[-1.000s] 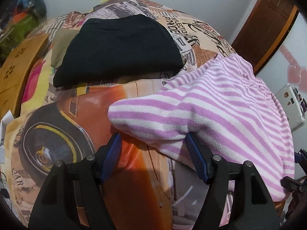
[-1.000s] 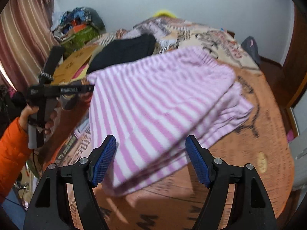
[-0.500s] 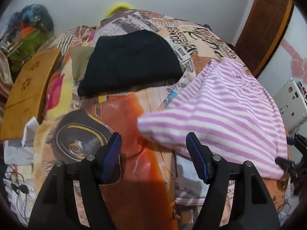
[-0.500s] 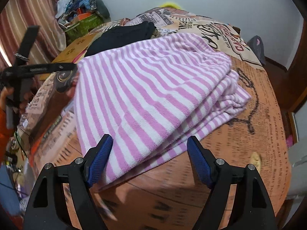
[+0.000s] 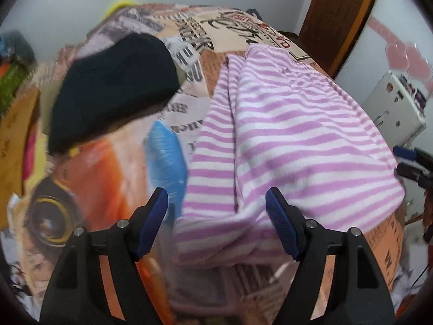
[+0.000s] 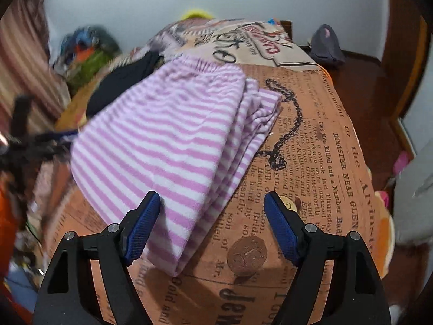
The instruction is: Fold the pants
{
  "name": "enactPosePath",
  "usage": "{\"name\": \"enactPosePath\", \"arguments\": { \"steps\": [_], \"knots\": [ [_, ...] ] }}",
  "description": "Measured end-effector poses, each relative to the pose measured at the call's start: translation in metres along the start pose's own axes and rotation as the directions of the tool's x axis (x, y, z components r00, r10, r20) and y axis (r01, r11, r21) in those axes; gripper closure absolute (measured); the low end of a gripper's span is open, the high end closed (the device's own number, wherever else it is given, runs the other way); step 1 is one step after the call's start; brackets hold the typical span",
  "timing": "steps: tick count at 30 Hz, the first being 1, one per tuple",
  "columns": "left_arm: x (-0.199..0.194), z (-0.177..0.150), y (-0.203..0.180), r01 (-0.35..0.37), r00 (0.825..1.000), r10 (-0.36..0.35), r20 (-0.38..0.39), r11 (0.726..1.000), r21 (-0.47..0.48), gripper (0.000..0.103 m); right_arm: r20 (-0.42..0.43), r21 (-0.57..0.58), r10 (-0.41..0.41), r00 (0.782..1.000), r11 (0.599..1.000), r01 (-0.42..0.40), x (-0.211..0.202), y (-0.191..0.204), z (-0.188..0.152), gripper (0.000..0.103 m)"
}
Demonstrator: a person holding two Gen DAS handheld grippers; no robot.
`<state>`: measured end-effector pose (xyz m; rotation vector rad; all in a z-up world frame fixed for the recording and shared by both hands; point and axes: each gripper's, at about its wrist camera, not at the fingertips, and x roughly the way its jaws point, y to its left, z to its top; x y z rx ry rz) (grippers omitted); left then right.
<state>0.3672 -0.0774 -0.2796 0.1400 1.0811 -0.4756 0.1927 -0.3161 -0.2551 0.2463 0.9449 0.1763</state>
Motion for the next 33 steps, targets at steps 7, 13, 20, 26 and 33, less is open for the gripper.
{"name": "enactPosePath", "arguments": {
  "steps": [7,13,20,26,33],
  "knots": [
    [0.017,-0.003,0.024,0.216,0.974,-0.225,-0.022,0.955,-0.203,0.036,-0.028,0.073,0.078,0.997,0.994,-0.075,0.034,0.001,0.001,0.026],
    [-0.003,-0.022,0.009,0.216,0.976,-0.218,0.001,0.966,-0.141,0.066,-0.042,0.107,0.152,0.987,0.983,-0.147,0.039,0.003,-0.001,0.036],
    [-0.031,-0.049,-0.004,0.141,0.99,-0.14,0.018,0.984,-0.113,0.081,-0.053,0.009,0.132,0.99,0.991,-0.132,0.021,0.028,-0.01,0.064],
    [-0.066,-0.096,-0.017,0.078,0.997,-0.077,0.016,0.994,-0.072,0.083,-0.062,-0.073,0.127,0.99,0.989,-0.132,0.011,0.043,-0.025,0.064],
    [-0.093,-0.133,-0.031,0.019,0.999,-0.017,0.029,0.996,-0.084,0.083,-0.068,-0.154,0.118,0.991,0.98,-0.127,-0.004,0.05,-0.041,0.065]
  ]
}}
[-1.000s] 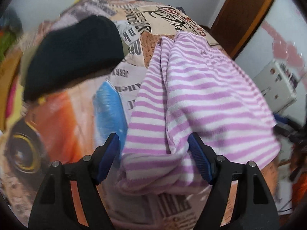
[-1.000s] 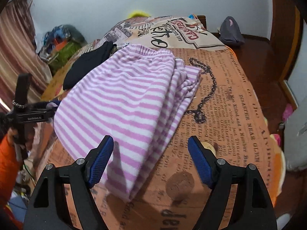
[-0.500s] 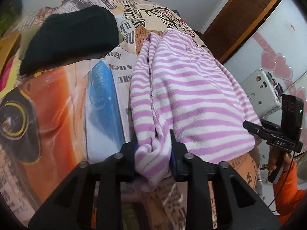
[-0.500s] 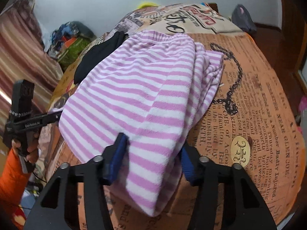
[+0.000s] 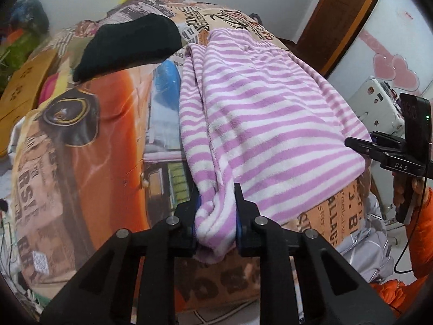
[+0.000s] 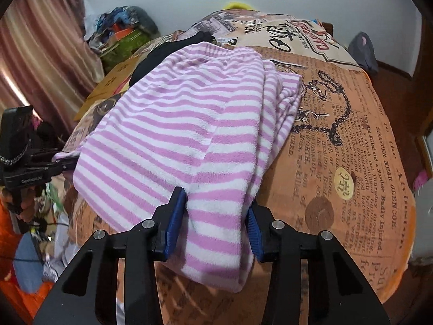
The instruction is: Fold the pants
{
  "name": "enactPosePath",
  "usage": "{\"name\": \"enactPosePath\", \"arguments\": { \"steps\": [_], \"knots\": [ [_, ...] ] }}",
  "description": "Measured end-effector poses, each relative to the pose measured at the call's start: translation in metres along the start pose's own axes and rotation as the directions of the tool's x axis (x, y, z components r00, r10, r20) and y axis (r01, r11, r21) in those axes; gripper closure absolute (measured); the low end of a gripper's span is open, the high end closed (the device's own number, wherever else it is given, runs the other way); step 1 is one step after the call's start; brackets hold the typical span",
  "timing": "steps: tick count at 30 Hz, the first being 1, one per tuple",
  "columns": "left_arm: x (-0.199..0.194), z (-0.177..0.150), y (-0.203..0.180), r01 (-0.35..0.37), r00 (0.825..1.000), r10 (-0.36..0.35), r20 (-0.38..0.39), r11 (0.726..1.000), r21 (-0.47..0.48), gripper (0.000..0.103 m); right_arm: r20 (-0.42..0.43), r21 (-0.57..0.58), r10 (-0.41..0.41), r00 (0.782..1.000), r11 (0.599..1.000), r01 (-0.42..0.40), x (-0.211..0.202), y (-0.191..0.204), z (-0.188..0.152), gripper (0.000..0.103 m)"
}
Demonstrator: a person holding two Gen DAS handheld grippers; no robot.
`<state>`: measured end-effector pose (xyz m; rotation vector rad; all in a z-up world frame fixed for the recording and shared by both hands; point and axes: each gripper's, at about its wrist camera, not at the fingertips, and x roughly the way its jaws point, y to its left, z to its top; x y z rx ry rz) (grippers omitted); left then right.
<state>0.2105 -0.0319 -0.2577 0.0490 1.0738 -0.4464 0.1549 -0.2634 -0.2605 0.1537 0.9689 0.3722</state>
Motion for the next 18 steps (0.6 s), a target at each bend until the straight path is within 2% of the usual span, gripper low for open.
{"name": "enactPosePath", "arguments": {
  "steps": [4,10,14,18],
  "knots": [
    [-0.013,0.012,-0.002,-0.045,0.998,0.044,0.036,0.999,0.012,0.082,0.016,-0.022,-0.034,0.999,0.999,0.035,-0.004,-0.002,-0.006,0.065],
    [-0.029,0.052,-0.001,-0.126,0.987,0.12,0.109,0.991,0.052,0.075,0.047,-0.081,-0.144,0.988,0.986,0.148,0.001,0.003,-0.003,0.062],
    [-0.025,0.081,0.008,-0.124,0.985,0.118,0.129,0.992,0.037,0.066,0.042,-0.079,-0.192,0.98,0.978,0.195,0.002,-0.008,0.001,0.06],
    [-0.006,0.109,0.014,-0.111,0.985,0.105,0.14,0.993,0.041,0.06,0.013,-0.011,-0.136,0.991,0.991,0.136,-0.006,-0.03,0.008,0.059]
  ]
}}
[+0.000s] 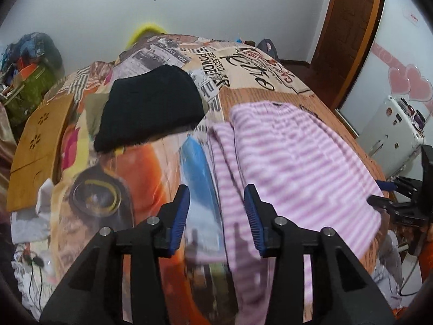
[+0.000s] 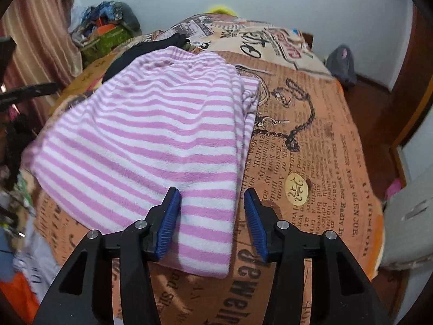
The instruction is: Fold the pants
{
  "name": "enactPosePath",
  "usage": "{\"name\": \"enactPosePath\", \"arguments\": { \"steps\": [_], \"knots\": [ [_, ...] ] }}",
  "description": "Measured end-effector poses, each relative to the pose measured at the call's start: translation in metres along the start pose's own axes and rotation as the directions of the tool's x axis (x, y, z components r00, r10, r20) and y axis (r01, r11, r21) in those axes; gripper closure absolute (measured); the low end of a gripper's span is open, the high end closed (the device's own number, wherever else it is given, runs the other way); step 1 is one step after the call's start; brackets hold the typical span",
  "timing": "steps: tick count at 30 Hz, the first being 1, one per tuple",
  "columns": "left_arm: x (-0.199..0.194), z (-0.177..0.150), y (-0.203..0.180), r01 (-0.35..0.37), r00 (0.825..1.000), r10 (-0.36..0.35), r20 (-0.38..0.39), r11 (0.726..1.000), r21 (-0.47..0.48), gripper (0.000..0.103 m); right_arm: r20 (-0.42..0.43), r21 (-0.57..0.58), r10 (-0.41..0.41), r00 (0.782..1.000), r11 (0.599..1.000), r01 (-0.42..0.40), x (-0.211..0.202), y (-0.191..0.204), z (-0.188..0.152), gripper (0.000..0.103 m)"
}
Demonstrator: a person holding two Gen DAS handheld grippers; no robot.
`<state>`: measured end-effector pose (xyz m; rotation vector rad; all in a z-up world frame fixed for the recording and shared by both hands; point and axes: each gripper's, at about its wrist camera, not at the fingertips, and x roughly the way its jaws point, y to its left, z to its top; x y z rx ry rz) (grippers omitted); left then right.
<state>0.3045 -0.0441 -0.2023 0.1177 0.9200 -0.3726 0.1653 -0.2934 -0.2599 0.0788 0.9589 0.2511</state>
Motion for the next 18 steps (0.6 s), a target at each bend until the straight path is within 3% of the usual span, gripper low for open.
{"name": "enactPosePath", "arguments": {
  "steps": [4,8,13,18],
  "knots": [
    [0.031,0.022,0.002,0.036,0.999,-0.036,-0.016,0.999,-0.002,0.059,0.035,-0.003,-0.033,0.999,0.999,0.033,-0.013,-0.003,0.016,0.056],
    [0.072,0.042,0.001,0.072,0.996,-0.072,-0.053,0.997,-0.007,0.059,0.099,-0.007,-0.012,0.995,1.0,0.013,-0.01,-0.006,0.048,0.054],
    [0.11,0.061,-0.001,0.145,0.985,-0.148,-0.088,0.989,-0.04,0.059,0.127,-0.027,-0.019,0.992,0.999,0.023,0.033,-0.015,0.096,0.054],
    [0.135,0.073,-0.008,0.182,0.978,-0.184,-0.103,0.983,-0.026,0.059,0.083,0.022,0.057,0.995,0.998,-0.059,0.08,-0.03,0.122,0.054]
  ]
}}
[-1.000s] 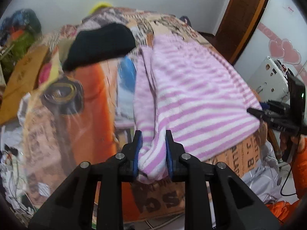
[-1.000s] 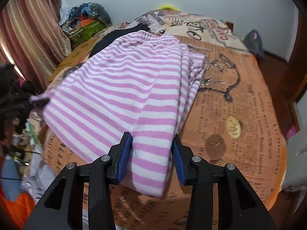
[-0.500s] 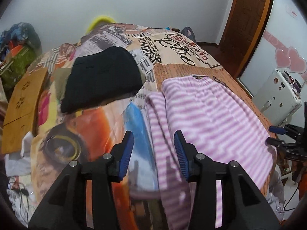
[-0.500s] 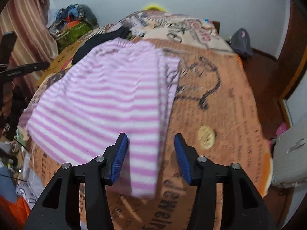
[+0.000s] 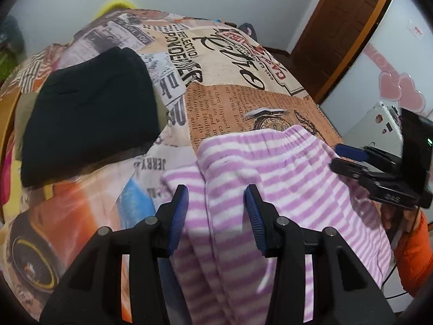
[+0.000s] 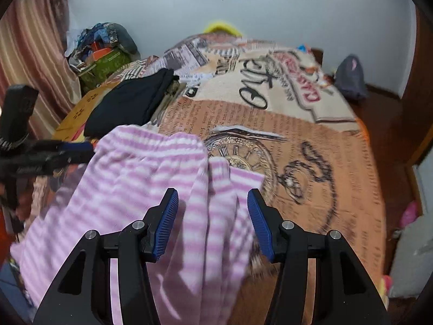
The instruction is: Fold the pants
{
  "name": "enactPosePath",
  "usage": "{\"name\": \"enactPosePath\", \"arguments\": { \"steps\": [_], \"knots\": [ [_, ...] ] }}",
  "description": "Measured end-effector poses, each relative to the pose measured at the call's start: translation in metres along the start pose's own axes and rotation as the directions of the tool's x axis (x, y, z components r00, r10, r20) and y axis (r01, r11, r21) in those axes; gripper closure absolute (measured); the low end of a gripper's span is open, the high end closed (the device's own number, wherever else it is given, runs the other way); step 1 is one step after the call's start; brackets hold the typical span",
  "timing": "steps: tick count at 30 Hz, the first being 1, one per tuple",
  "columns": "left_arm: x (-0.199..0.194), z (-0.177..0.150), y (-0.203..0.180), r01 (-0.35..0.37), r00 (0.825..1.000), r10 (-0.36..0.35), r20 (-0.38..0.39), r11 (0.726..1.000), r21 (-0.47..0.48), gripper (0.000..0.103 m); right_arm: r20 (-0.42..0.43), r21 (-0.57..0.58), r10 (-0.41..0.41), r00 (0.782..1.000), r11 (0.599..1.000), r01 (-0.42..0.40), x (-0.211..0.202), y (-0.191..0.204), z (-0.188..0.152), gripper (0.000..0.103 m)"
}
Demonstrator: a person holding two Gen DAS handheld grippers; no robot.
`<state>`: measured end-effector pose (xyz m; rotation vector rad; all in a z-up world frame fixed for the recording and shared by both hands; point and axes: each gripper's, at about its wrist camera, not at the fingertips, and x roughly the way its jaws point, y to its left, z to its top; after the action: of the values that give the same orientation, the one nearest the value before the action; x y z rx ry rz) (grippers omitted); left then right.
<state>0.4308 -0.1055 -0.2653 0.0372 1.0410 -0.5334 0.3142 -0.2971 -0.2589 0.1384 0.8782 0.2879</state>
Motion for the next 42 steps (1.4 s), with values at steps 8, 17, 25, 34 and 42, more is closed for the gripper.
{"name": "enactPosePath", "arguments": {
  "steps": [8,17,25,34,42],
  "knots": [
    [0.0,0.0,-0.004,0.0,1.0,-0.001,0.031,1.0,0.031,0.087,-0.03,-0.01,0.085,0.996,0.996,-0.085,0.017,-0.001,0.002,0.091],
    [-0.002,0.014,-0.01,-0.08,0.996,0.077,0.046,0.993,0.081,0.102,0.028,-0.127,-0.015,1.0,0.992,0.018,0.014,0.013,0.006,0.093],
    [0.003,0.018,-0.013,-0.119,0.993,0.119,0.006,0.989,0.087,0.098,-0.01,-0.07,-0.059,0.998,0.996,0.059,0.013,0.003,0.004,0.093],
    [-0.086,-0.005,-0.017,-0.194,0.972,0.182,0.147,0.978,0.073,0.039,0.06,-0.085,-0.091,0.994,0.992,0.096,-0.072,0.012,-0.006,0.048],
    [-0.118,-0.047,-0.027,-0.162,0.977,0.154,0.145,0.985,0.052,0.021,0.049,-0.017,-0.061,0.997,0.998,0.062,-0.107,0.018,-0.033,0.036]
  ]
}}
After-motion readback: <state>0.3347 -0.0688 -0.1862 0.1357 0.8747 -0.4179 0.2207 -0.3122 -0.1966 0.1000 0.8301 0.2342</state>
